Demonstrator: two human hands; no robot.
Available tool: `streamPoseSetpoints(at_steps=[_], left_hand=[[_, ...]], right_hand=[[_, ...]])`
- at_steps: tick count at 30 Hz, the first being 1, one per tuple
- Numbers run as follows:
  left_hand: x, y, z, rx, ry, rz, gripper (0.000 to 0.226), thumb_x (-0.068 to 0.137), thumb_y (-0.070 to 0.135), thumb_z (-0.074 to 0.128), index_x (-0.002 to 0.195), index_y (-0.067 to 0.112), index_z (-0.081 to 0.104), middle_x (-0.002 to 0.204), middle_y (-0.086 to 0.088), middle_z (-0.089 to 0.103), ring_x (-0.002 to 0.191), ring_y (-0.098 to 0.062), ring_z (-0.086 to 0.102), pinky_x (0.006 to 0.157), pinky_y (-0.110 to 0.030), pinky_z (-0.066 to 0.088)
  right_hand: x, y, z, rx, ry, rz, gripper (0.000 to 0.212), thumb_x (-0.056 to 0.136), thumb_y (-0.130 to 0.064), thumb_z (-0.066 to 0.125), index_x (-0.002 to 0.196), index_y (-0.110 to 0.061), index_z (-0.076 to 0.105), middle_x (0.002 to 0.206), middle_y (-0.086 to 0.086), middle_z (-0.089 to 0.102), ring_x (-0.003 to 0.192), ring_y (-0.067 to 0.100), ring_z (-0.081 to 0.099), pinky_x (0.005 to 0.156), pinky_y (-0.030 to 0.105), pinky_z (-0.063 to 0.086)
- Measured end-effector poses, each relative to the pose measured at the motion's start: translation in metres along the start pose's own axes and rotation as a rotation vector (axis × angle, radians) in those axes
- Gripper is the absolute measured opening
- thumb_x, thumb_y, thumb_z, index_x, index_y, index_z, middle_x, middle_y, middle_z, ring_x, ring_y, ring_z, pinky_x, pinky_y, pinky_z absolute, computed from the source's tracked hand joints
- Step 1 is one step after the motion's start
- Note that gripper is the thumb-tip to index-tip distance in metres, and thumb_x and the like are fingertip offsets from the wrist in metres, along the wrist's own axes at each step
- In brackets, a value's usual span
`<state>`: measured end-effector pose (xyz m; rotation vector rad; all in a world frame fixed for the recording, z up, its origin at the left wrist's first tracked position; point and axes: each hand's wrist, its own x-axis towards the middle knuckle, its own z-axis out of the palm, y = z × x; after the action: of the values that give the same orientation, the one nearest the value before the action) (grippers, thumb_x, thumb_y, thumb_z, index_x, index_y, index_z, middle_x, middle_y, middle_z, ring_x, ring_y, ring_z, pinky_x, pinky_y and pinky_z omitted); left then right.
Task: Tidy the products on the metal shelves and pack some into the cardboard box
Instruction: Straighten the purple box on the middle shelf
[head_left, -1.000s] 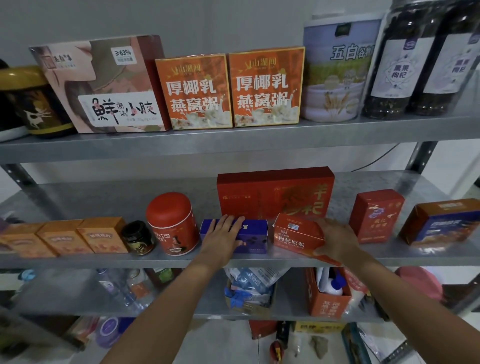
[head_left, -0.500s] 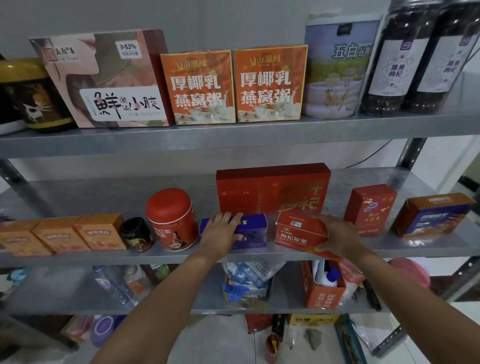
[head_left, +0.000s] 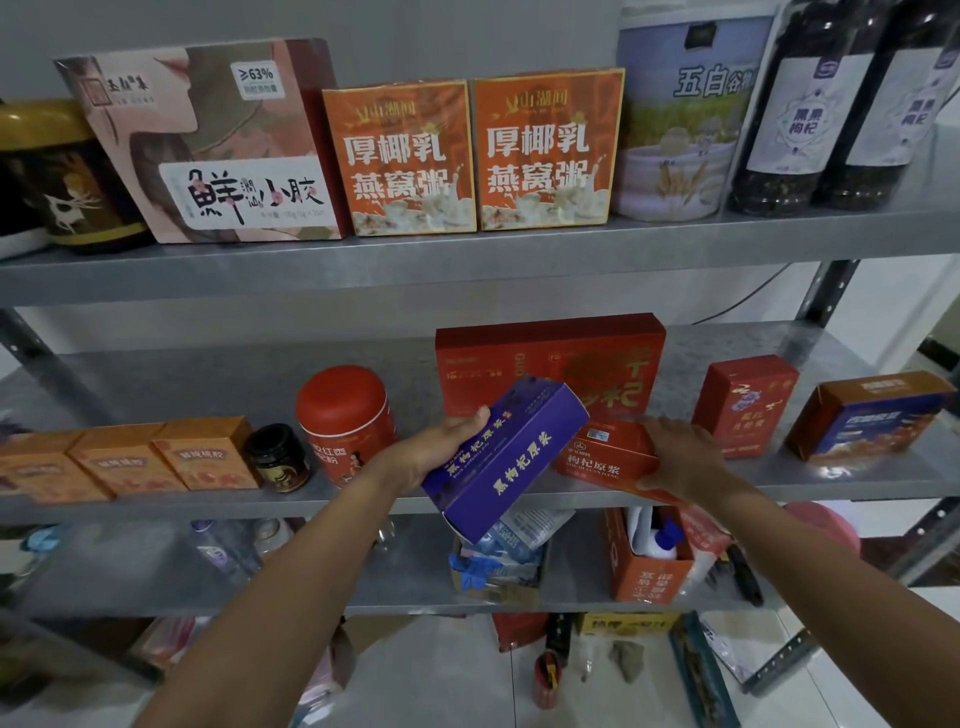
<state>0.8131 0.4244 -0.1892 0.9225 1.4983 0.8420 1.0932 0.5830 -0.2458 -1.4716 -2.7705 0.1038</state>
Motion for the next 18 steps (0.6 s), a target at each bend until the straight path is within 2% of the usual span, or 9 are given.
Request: streamPoseSetpoints(at_steps=[3,6,8,10,12,14,16,18], left_hand=[[-0.002,0.002,-0.001,-0.026,0.011,0.004,0.045,0.097,0.055,0.038,0.102,0.017,0.062,0.078,-0.001,0.074,0.069,-0.014,0.071,0.063,-0.027,0.058],[-0.004,0.002,-0.002,-0.061,-0.014,0.024,0.045,0.091,0.056,0.045,0.103,0.016,0.063,0.083,-0.003,0.074,0.073,-0.016,0.071,0.070,-0.030,0.058],[-0.005,0.000,-0.003,-0.087,-0.027,0.050,0.046,0.082,0.055,0.053,0.103,0.016,0.064,0.087,-0.005,0.074,0.078,-0.018,0.071,0.075,-0.032,0.058],[-0.005,-0.001,-0.003,-0.113,-0.025,0.093,0.041,0.080,0.048,0.059,0.107,0.018,0.066,0.092,-0.006,0.074,0.080,-0.017,0.071,0.077,-0.033,0.058],[-0.004,-0.001,-0.002,-0.135,-0.027,0.137,0.029,0.085,0.036,0.061,0.110,0.021,0.065,0.093,-0.003,0.075,0.080,-0.014,0.071,0.076,-0.030,0.058],[-0.004,0.002,-0.001,-0.156,-0.041,0.160,0.019,0.093,0.023,0.059,0.111,0.022,0.063,0.095,-0.003,0.074,0.081,-0.013,0.071,0.074,-0.028,0.059],[-0.005,0.005,0.001,-0.153,-0.052,0.172,0.018,0.096,0.016,0.056,0.112,0.022,0.062,0.099,-0.004,0.072,0.083,-0.013,0.070,0.072,-0.027,0.059],[-0.004,0.007,0.003,-0.136,-0.053,0.188,0.019,0.095,0.016,0.057,0.113,0.021,0.062,0.102,-0.005,0.071,0.085,-0.014,0.070,0.072,-0.026,0.059]], right_hand=[[-0.001,0.000,0.000,-0.010,0.008,-0.014,0.092,0.077,-0.046,0.075,0.148,-0.022,0.022,0.141,0.002,0.047,0.132,0.022,0.042,0.114,0.040,0.024],[-0.003,0.000,0.002,-0.031,0.053,-0.033,0.095,0.076,-0.046,0.075,0.151,-0.025,0.019,0.148,0.003,0.038,0.139,0.023,0.032,0.118,0.044,0.016],[-0.004,-0.002,0.001,-0.006,0.089,-0.073,0.097,0.074,-0.039,0.078,0.151,-0.025,0.020,0.152,0.006,0.030,0.143,0.026,0.024,0.119,0.047,0.013],[-0.004,-0.006,-0.004,0.100,0.165,-0.145,0.094,0.074,-0.023,0.080,0.151,-0.022,0.026,0.155,0.009,0.028,0.144,0.030,0.023,0.118,0.048,0.018],[-0.005,-0.014,-0.014,0.283,0.275,-0.238,0.083,0.077,-0.002,0.075,0.148,-0.019,0.035,0.154,0.009,0.033,0.142,0.029,0.028,0.115,0.043,0.025],[-0.009,-0.025,-0.025,0.522,0.355,-0.293,0.065,0.084,0.009,0.064,0.142,-0.015,0.046,0.147,0.006,0.044,0.137,0.024,0.037,0.112,0.032,0.031],[-0.017,-0.041,-0.041,0.872,0.324,-0.237,0.042,0.094,0.002,0.055,0.133,-0.013,0.054,0.133,0.001,0.054,0.128,0.019,0.049,0.102,0.015,0.040],[-0.028,-0.058,-0.058,1.246,0.141,-0.120,0.029,0.099,-0.020,0.049,0.127,-0.017,0.057,0.122,-0.002,0.063,0.116,0.015,0.059,0.086,0.013,0.050]])
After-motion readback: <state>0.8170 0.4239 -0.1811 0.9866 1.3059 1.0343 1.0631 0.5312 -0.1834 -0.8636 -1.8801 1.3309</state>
